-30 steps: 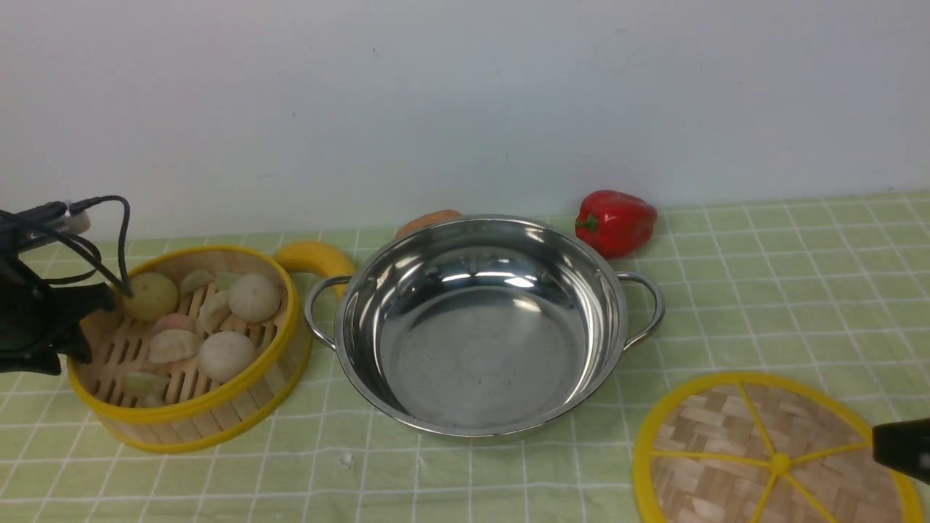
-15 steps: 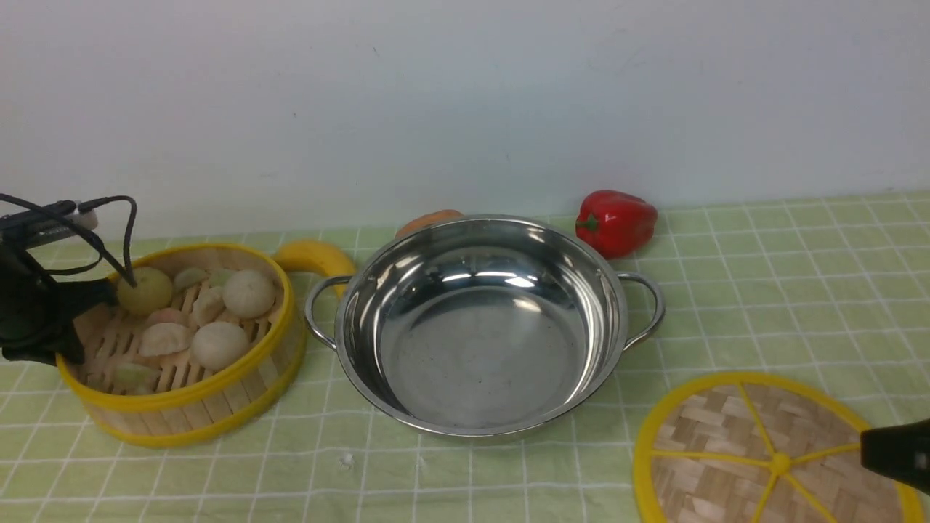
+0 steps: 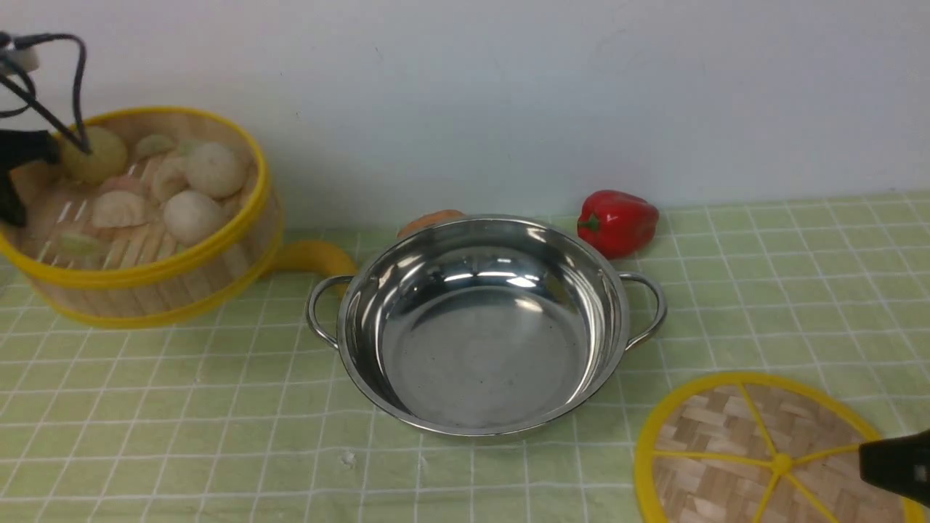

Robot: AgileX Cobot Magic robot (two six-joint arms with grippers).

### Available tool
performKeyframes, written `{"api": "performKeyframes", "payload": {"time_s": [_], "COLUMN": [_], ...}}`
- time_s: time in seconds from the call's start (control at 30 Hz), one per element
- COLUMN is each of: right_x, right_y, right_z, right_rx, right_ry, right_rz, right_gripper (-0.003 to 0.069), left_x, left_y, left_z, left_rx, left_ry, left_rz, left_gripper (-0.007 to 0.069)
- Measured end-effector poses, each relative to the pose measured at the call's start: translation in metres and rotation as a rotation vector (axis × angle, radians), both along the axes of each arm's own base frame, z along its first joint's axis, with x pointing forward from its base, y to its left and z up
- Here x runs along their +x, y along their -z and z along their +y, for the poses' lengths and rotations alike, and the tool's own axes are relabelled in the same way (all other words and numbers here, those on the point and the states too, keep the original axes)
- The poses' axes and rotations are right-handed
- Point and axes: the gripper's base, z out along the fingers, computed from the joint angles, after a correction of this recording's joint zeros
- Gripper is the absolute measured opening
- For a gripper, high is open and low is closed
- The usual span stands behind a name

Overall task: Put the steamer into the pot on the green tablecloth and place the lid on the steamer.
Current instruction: 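Grasp the rim of the steamer basket holding the buns with the left gripper, then place the bamboo steamer basket with dumplings into the steel pot with the left gripper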

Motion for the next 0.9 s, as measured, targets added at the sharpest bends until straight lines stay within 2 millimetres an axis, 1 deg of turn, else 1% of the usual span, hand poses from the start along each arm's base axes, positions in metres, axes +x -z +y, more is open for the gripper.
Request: {"api": "performKeyframes", "payload": {"time_s": [0.03,0.07,0.1,0.13,0.17,0.2,0.23,0.27,0.33,0.37,0.4,0.43,0.47,0.5,0.53,0.57,0.6,0.73,0.9], "right_x": [0.000,0.000,0.000,0.000,0.000,0.000,0.000,0.000,0.000,0.000,0.000,0.000,0.000,-0.001,-0.001,-0.001,-0.001,-0.001,-0.001], "right_y": [0.000,0.000,0.000,0.000,0.000,0.000,0.000,0.000,0.000,0.000,0.000,0.000,0.000,0.000,0.000,0.000,0.001,0.001,0.001], "right_z": [0.000,0.000,0.000,0.000,0.000,0.000,0.000,0.000,0.000,0.000,0.000,0.000,0.000,0.000,0.000,0.000,0.000,0.001,0.001], "right_rx": [0.000,0.000,0.000,0.000,0.000,0.000,0.000,0.000,0.000,0.000,0.000,0.000,0.000,0.000,0.000,0.000,0.000,0.001,0.001], "right_ry": [0.000,0.000,0.000,0.000,0.000,0.000,-0.001,-0.001,-0.001,-0.001,-0.001,-0.001,-0.002,-0.004,-0.004,-0.007,-0.008,-0.010,-0.010], "right_rz": [0.000,-0.001,-0.001,-0.001,-0.001,-0.001,0.000,0.000,0.000,0.000,0.000,0.002,0.003,0.006,0.006,0.011,0.012,0.015,0.015], "right_gripper": [0.0245,0.0245,0.0245,0.0245,0.0245,0.0245,0.0245,0.0245,0.0245,0.0245,0.0245,0.0245,0.0245,0.0245,0.0245,0.0245,0.0245,0.0245,0.0245], "left_x": [0.003,0.011,0.016,0.016,0.018,0.020,0.019,0.017,0.015,0.014,0.014,0.014,0.015,0.017,0.018,0.022,0.025,0.034,0.040], "left_y": [-0.001,-0.001,0.002,0.002,0.004,0.011,0.016,0.020,0.030,0.036,0.043,0.043,0.053,0.061,0.065,0.077,0.084,0.100,0.119], "left_z": [-0.012,-0.047,-0.077,-0.082,-0.108,-0.145,-0.174,-0.196,-0.228,-0.241,-0.251,-0.251,-0.260,-0.262,-0.262,-0.263,-0.263,-0.262,-0.263], "left_rx": [-0.005,-0.013,-0.015,-0.015,-0.017,-0.025,-0.030,-0.032,-0.030,-0.024,-0.020,-0.017,-0.006,0.000,0.002,0.010,0.016,0.036,0.051], "left_ry": [0.029,0.114,0.188,0.201,0.266,0.350,0.417,0.468,0.540,0.564,0.575,0.575,0.580,0.573,0.570,0.560,0.553,0.541,0.543], "left_rz": [-0.006,-0.008,-0.001,0.001,0.007,0.025,0.037,0.047,0.058,0.067,0.078,0.077,0.097,0.112,0.119,0.143,0.151,0.132,0.151], "left_gripper": [0.0040,0.0040,0.0040,0.0040,0.0040,0.0040,0.0040,0.0040,0.0040,0.0040,0.0040,0.0040,0.0040,0.0040,0.0040,0.0040,0.0039,0.0041,0.0041]}}
